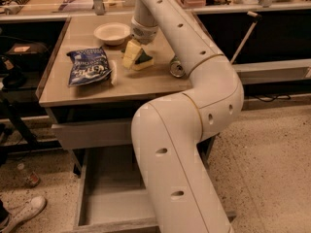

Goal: Place sponge into middle drawer

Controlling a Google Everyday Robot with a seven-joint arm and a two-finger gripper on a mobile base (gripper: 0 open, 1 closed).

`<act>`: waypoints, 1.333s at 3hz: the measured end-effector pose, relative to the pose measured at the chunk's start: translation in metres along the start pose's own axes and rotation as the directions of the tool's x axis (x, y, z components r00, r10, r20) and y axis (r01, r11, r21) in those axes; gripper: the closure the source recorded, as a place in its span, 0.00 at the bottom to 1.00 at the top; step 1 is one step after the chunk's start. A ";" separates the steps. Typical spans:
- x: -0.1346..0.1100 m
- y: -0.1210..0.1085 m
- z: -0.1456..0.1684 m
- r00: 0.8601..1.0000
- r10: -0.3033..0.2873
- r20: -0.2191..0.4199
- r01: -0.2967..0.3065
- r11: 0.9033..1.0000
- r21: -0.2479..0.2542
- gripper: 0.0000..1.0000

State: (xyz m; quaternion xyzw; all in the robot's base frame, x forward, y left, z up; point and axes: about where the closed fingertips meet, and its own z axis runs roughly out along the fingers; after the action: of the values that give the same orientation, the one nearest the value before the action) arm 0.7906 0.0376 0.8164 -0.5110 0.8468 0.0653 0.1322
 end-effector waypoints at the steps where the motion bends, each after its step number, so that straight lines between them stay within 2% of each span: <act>1: 0.000 0.000 0.000 1.000 0.000 0.000 0.000 1.000 0.000 0.32; 3: -0.008 -0.004 0.003 1.000 -0.006 0.025 0.005 1.000 0.017 0.78; 4: -0.018 -0.008 -0.023 0.995 -0.068 0.075 0.062 0.995 0.077 0.99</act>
Offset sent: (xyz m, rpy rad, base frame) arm 0.0000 0.0000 0.0000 0.0000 0.0000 0.0000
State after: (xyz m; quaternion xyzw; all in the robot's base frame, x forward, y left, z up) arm 0.8025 0.0436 0.8438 -0.5301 0.8259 0.0489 0.1860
